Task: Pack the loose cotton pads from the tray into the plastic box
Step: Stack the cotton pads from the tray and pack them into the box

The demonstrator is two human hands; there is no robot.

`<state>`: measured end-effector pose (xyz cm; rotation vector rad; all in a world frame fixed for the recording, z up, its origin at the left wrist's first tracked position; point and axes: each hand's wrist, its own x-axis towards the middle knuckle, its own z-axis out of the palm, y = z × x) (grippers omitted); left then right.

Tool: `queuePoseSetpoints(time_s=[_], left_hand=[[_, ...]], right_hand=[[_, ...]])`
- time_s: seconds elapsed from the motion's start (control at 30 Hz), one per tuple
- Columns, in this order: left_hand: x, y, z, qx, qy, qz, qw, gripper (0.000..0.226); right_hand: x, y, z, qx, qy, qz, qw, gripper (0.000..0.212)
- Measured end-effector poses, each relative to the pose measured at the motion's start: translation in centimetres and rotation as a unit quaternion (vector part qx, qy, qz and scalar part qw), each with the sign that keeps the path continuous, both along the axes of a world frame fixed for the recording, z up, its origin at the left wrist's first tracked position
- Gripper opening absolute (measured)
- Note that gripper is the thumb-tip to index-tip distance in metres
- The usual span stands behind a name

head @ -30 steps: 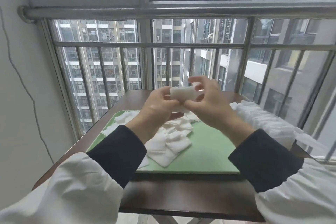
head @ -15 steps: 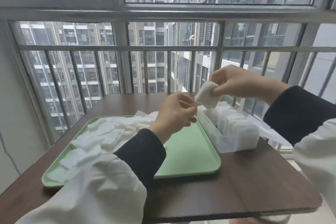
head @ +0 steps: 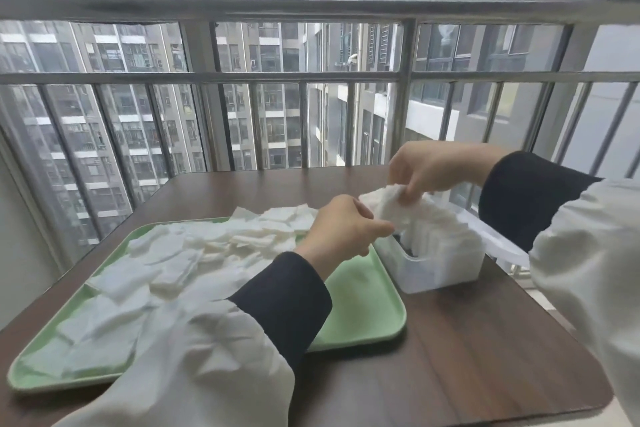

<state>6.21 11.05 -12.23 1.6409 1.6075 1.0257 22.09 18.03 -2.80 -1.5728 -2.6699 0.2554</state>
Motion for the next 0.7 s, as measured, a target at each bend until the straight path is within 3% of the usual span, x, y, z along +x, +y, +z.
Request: queuePoseSetpoints(time_s=[0.13,0.27,0.4,0.53,0.7], left_hand=[[0.1,-0.1,-0.1,0.009,-0.008,0.001,1.0,0.026],[-0.1,-0.4,-0.1,0.015,-0.011,-0.007,1.0,0.027],[-0.1,-0.4,-0.2,0.021,-0.006,-0.011,1.0,0.028],[-0.1,-0.4,-0.3,0.03,-0.007,-0.012,0.999,0.027],[-0.1,-0.7,-0.3,0.032,0.009,-0.007,0.999,0.03]], right_hand=[[-2.0,-0.1,-0.8,0.068,-0.097,0.042,0.992,0.027],[-3.5,0.1,-1.8,0.15,-0.098,0.06,0.982,0.021],[-3.7,-0.2,-2.0,0.108,-0.129,0.055,0.984,0.023],[-3.5,-0.3,-2.5,0.169,-0.114,0.044,0.978,0.017],[-3.4,-0.9,-2.9,0.1,-0.088,0.044,0.99,0.019]])
